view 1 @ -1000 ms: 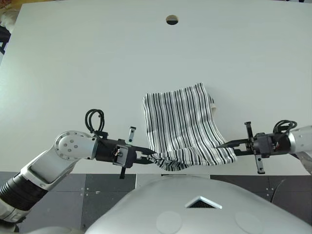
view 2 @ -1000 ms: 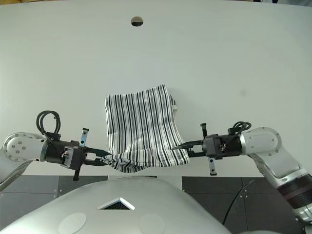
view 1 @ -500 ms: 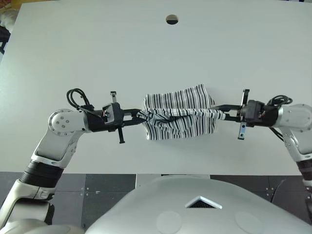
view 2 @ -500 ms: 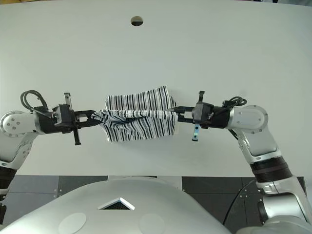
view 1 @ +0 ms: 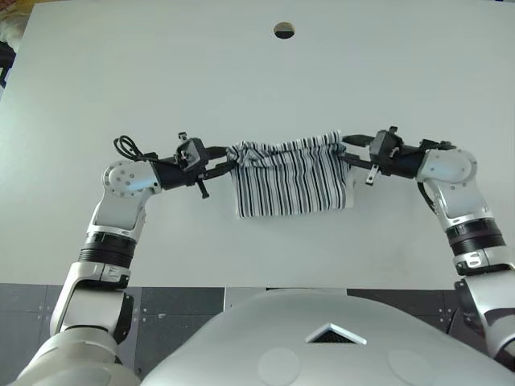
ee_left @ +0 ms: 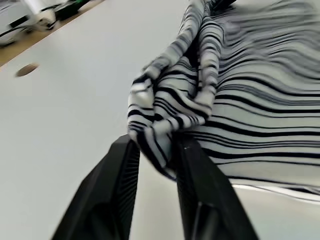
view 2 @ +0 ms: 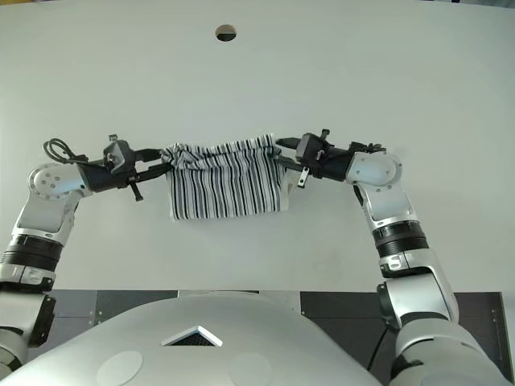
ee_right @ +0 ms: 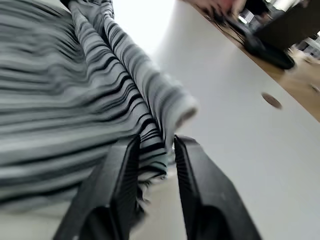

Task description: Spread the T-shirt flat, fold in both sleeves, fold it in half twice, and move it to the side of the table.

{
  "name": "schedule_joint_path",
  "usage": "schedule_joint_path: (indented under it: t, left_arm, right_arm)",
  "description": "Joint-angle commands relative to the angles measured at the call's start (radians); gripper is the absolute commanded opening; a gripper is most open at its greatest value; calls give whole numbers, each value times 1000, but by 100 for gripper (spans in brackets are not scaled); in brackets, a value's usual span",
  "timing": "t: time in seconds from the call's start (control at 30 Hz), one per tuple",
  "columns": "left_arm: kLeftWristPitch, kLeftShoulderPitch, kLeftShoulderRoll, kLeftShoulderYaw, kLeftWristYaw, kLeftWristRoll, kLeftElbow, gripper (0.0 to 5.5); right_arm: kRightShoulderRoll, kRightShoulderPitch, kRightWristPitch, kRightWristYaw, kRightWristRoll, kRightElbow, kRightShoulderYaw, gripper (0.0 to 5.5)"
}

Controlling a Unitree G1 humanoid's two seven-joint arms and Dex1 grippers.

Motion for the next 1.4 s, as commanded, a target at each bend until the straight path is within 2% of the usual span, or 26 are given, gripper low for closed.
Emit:
schedule_joint_path:
  t: [0.03, 0.2, 0.3, 0.43, 0.57, 0.73, 0.87, 1.0, 1.1, 1.23, 1.4]
  left_arm:
    - [65, -62, -18, 38, 61, 43, 83, 129]
    - [355, -93, -42, 119, 41, -82, 52, 129]
    - [473, -104, -50, 157, 74, -109, 50, 129]
    - [552, -139, -66, 220, 157, -113, 110, 129]
    - [532, -141, -92, 288, 233, -116, 110, 129]
    - [529, -94, -131, 295, 264, -109, 6, 129]
    - [487, -85, -146, 311, 291, -92, 8, 129]
    - [466, -80, -152, 310, 297, -82, 13, 129]
    - [453, -86, -163, 312, 311, -76, 23, 129]
    - [431, -99, -178, 311, 318, -74, 41, 129]
    - [396, -103, -184, 310, 301, -70, 47, 129]
  right_arm:
    - [34, -70, -2, -119, -73, 103, -37, 168]
    - [55, -77, -34, -212, -91, 108, -83, 168]
    - [92, -42, -172, -239, -63, -31, -98, 168]
    - [143, 12, -324, -235, -119, -187, -11, 168]
    - [167, 11, -355, -332, -455, -162, 123, 168]
    - [139, -83, -198, -567, -920, 40, 303, 168]
    - [6, -117, -147, -621, -1014, 150, 330, 168]
    - [-264, -156, -167, -669, -1003, 293, 271, 168]
    - [-396, -221, -166, -721, -993, 510, 262, 168]
    - [-442, -284, -128, -763, -968, 725, 259, 168]
    - [-418, -336, -115, -812, -931, 804, 245, 168]
